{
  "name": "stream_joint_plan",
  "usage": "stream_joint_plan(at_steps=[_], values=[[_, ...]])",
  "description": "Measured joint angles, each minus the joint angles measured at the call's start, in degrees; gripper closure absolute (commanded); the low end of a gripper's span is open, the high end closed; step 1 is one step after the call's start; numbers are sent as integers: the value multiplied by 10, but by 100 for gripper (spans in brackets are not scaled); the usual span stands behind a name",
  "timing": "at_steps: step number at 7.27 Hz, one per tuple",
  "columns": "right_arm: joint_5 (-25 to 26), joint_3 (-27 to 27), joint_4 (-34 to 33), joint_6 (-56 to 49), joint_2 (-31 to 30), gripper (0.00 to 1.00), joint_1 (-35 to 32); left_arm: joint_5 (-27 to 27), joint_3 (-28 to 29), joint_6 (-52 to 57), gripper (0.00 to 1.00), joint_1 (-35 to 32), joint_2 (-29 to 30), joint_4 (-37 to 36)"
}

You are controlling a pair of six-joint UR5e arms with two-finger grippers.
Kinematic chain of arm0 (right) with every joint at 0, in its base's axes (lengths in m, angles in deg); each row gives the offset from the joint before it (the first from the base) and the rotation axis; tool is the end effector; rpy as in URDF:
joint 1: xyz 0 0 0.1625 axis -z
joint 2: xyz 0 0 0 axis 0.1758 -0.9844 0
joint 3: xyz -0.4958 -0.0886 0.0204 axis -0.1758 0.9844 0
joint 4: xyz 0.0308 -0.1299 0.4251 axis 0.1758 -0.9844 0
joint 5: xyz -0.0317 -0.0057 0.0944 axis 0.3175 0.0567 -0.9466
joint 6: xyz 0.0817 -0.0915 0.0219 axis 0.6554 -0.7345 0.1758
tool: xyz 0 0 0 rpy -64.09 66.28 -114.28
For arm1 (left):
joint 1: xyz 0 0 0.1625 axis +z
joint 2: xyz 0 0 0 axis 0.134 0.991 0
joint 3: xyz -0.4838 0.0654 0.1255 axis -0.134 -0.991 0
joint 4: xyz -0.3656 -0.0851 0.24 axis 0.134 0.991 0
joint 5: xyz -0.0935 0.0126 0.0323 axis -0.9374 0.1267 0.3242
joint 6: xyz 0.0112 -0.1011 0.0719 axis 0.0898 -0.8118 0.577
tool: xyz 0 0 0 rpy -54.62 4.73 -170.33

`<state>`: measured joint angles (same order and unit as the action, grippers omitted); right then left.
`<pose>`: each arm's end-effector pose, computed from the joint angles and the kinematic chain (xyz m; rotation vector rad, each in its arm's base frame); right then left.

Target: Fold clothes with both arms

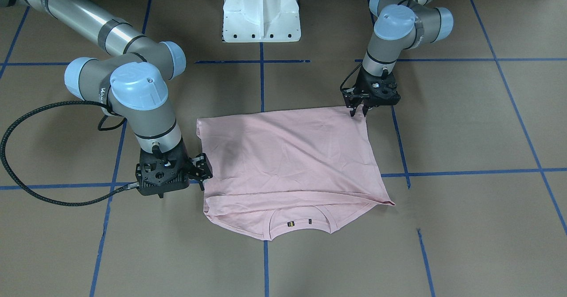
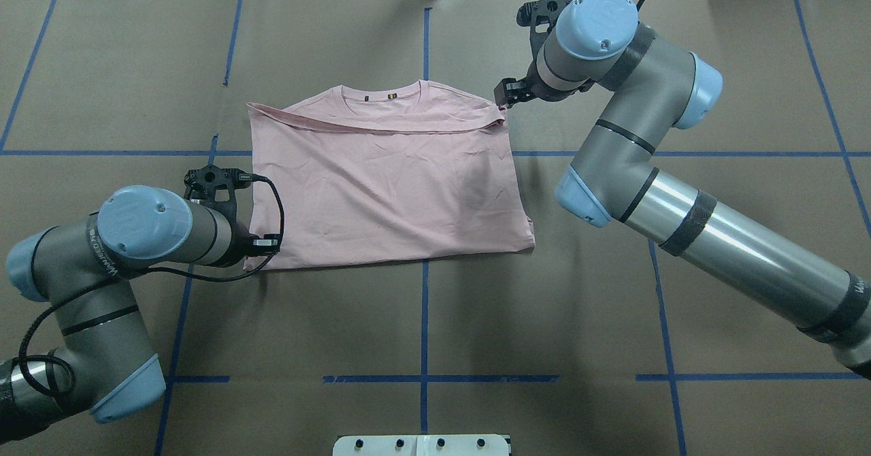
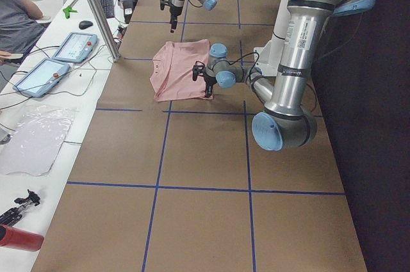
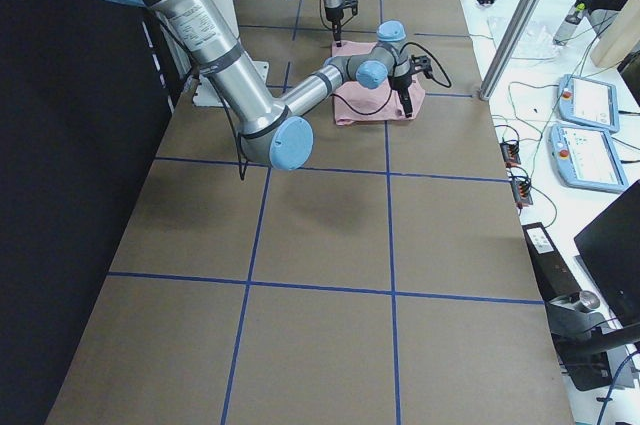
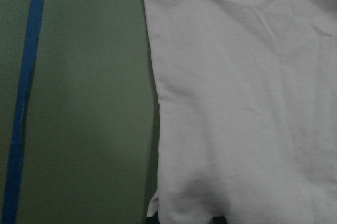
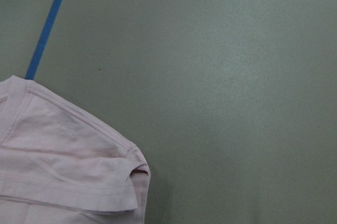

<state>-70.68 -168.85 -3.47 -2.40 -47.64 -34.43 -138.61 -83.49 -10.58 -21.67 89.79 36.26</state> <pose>-0.5315 -0.6690 0.3453 0.3759 -0.7503 -0.0209 0.5196 -0.4182 0.4603 0.1776 0.8438 -0.0948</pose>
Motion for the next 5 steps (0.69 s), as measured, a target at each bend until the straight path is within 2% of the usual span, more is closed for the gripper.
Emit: stream_joint_plan(at_steps=[3,5], values=[[1,0,0,0,0,0,0,-1,-8,4,100,5,-4,-1],[2,0,0,0,0,0,0,0,-17,66,100,-4,-20,-2]])
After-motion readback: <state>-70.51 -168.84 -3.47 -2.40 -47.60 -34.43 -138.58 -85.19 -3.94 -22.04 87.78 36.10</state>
